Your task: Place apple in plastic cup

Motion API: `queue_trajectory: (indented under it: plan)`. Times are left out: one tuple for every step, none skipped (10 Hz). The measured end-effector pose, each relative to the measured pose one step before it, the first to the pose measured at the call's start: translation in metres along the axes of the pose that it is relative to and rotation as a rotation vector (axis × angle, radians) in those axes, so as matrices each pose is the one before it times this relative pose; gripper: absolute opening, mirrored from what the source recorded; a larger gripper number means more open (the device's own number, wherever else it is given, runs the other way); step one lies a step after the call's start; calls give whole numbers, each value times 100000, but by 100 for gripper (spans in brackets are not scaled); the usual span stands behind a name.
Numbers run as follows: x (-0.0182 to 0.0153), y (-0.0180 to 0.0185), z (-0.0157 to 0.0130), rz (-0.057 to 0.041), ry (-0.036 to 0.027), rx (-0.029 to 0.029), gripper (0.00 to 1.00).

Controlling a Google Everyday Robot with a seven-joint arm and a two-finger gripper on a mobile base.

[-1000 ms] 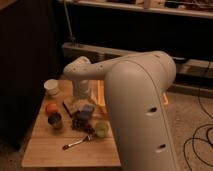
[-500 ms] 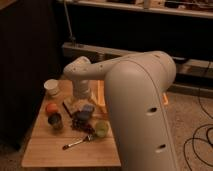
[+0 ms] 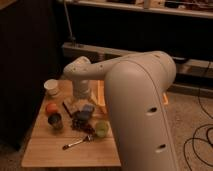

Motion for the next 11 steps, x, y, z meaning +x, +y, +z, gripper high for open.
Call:
queue_trajectory:
  plan:
    - [0,-2,3,1,2,5,80]
    - [1,1,-3,2,1,-2,80]
    - [-1,2,-1,-4,-5,-3,80]
    - [-24,-5,-8,-21,-48,60,80]
    - [-39,11,-18,-414,-149,33,80]
    - [-251,112,-303,-3105,-1630,-1007,80]
    - [-581,498,-401,-5225,-1999,-2077,80]
    - [-1008,1079,-441,-6225,-2190,-2677,80]
    - [-839,1549,-447,-5196,-861,-3169,80]
    - [-1023,1660,-223,-4747,-109,-3307,80]
    - [-589,1068,-91,-3407,555,-1524,80]
